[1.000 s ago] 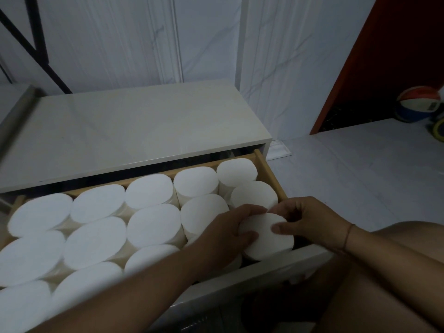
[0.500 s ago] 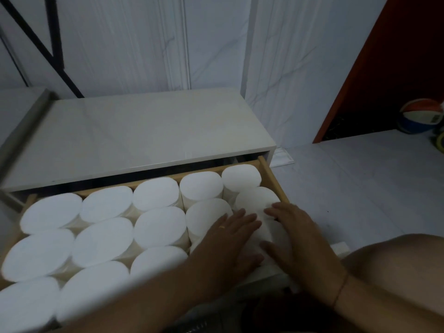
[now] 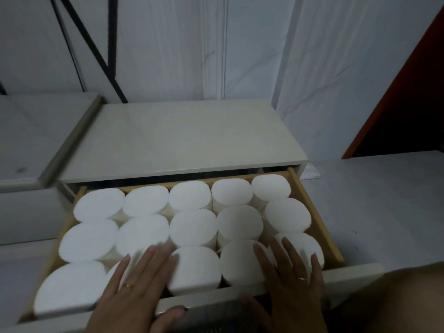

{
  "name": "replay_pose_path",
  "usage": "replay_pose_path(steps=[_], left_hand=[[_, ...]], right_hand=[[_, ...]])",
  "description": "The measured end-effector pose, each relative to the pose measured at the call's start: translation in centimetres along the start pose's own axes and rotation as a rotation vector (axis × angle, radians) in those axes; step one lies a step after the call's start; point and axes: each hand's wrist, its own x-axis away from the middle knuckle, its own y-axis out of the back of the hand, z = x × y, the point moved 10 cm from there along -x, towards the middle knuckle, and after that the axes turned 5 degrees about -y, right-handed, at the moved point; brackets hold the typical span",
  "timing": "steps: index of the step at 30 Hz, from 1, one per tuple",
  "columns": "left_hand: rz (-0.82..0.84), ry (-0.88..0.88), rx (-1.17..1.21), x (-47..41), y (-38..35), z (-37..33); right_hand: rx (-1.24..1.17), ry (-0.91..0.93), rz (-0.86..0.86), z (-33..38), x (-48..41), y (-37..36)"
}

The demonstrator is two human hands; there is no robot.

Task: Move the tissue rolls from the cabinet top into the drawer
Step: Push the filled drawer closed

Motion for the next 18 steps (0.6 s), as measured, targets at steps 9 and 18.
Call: replay_pose_path(steps=[9, 18], left_hand=[[-0.003, 0.113, -0.11, -0.7, 0.1, 1.7], [-0.077, 0.153, -0.171, -2.5, 0.8, 3.1]], right_hand=[[0.096, -0.041, 0.061, 0.3, -1.9, -1.1], [0.042, 0.003, -0.017, 1.0, -4.5, -0.7]])
